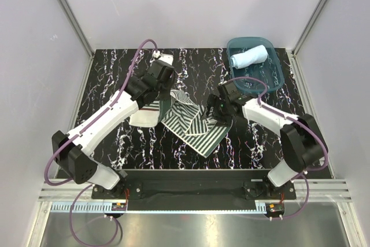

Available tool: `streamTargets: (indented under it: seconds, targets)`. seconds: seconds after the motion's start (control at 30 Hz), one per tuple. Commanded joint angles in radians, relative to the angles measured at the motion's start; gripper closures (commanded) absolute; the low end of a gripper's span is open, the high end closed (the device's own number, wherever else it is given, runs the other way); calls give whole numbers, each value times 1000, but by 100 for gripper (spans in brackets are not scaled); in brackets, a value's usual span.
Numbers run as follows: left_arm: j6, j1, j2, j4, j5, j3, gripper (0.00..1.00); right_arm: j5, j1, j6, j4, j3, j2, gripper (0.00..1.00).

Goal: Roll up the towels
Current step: Flatten the towel

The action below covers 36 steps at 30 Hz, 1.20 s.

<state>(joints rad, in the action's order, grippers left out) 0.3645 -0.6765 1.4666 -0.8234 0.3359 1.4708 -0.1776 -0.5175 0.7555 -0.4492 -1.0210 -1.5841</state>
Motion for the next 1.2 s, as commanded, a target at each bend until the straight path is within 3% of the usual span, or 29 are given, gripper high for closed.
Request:
streamTargets:
  seconds: [0.0, 0.13, 0.37, 0.47, 0.5, 0.57, 0.7, 0.83, 1.1, 1.17]
  targets:
    - [-15, 8, -38, 26, -35, -17, 100, 7, -10, 30, 61, -22, -25, 17]
    - [-22, 15, -42, 29, -41, -23, 100, 3, -13, 35, 90, -27, -62, 18]
    - [-25, 26, -51, 40, -51, -43, 100, 24, -15, 47, 107, -42, -111, 28]
    - [-29, 35, -60, 44, -57, -53, 100, 50, -13, 50, 99, -42, -116, 44]
    - [-30, 38, -63, 44, -57, -53, 100, 65, -13, 59, 101, -33, -113, 55]
    - [-33, 43, -66, 46, -58, -58, 100, 87, -13, 62, 104, -27, -99, 61]
    - [-41, 49, -72, 47, -63, -64, 100, 135, -15, 65, 89, -33, -93, 84]
    - [-47, 55, -84, 47, -64, -67, 100, 196, -12, 61, 50, -53, -100, 95]
    - [-64, 81, -106, 47, -70, -87, 100, 355, -7, 58, 17, -11, 59, 98]
    - [-67, 87, -117, 46, -74, -92, 100, 406, -9, 45, 9, 5, 137, 93]
